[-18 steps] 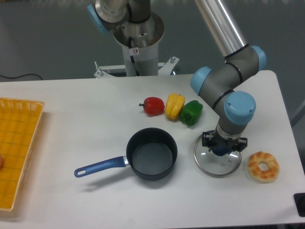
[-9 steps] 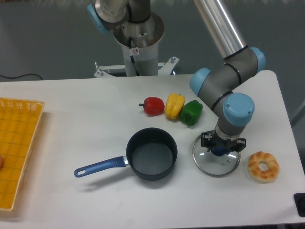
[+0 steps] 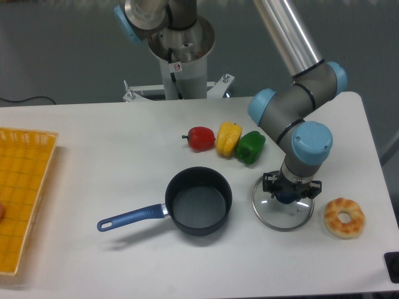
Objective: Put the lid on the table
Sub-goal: 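Lower the glass lid flat onto the table beside the bagel, then open the gripper and raise it off the lid knob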
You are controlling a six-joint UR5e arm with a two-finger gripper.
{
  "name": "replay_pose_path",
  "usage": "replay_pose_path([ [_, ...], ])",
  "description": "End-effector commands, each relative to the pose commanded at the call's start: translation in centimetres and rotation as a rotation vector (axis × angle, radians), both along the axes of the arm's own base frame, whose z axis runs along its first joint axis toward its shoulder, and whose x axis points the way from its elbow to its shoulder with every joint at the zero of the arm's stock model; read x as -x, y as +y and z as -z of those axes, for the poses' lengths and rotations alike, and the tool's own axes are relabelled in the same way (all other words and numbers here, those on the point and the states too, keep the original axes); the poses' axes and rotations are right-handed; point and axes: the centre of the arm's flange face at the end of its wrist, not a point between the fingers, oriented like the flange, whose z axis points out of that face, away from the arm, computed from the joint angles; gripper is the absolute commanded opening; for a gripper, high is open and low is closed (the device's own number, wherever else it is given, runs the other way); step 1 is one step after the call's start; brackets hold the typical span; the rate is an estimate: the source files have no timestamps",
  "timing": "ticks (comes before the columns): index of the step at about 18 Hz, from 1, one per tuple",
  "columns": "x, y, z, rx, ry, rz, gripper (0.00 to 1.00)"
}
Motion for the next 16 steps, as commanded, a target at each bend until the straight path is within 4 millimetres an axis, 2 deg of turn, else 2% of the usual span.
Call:
replay_pose_path([
  [8,0.0,0.0,-0.4,-0.002,0.008,0.001,0.99],
  [14,-0.7,0.5,-2.5,-0.012,0.035,0.014,1.00],
  [16,-0.7,0.4,-3.8,-0.022,0.052,0.017,1.00],
])
